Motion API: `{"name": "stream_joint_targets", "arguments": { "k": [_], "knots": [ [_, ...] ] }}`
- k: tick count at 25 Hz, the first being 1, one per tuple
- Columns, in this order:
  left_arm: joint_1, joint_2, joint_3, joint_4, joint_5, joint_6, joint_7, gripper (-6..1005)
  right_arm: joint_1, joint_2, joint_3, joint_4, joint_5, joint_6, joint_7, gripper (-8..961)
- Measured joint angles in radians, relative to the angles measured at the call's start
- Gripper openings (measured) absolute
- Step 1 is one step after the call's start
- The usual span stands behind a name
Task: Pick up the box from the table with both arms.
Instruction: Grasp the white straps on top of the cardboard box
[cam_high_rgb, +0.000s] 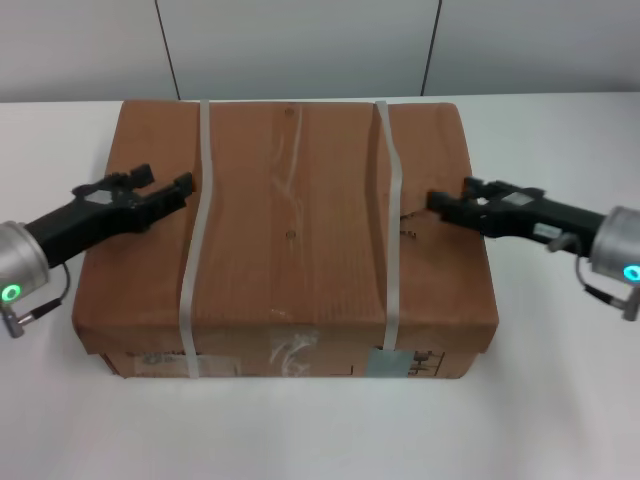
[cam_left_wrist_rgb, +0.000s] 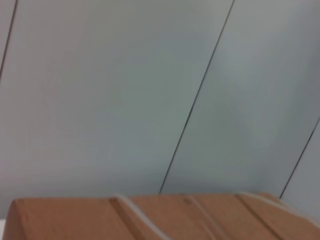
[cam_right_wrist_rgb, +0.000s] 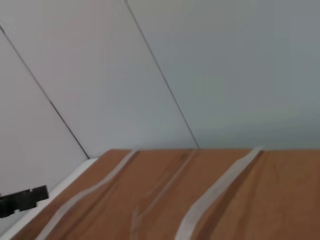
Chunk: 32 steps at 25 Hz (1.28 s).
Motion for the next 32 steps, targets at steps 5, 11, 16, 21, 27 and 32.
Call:
{"name": "stream_joint_targets", "arguments": {
  "k": [5,11,16,21,27,32],
  "knots": [
    [-0.028,0.0,0.0,0.043,0.028,-0.103,-0.006,764,0.026,0.017,-0.02,0.009,0.003,0.041,-0.003,805],
    [-0.055,0.0,0.0,0.07,0.091,-0.179,-0.034,764,0.047,0.026,-0.024,0.018,0.008,0.077,-0.003,802],
    [-0.062,0.0,0.0,0.091,0.107,-0.179,-0.043,764,0.073,0.027,-0.024,0.034,0.009,0.084,-0.004,800],
    [-0.066,-0.001,-0.001,0.096,0.114,-0.169,-0.062,764,0.078,0.027,-0.025,0.04,0.009,0.08,-0.005,798],
    [-0.072,0.0,0.0,0.097,0.126,-0.17,-0.071,765,0.124,0.028,-0.025,0.087,0.004,0.091,-0.005,795],
    [-0.085,0.0,-0.001,0.097,0.144,-0.174,-0.087,765,0.152,0.031,-0.049,0.114,0.004,0.121,0.001,793]
  ]
}}
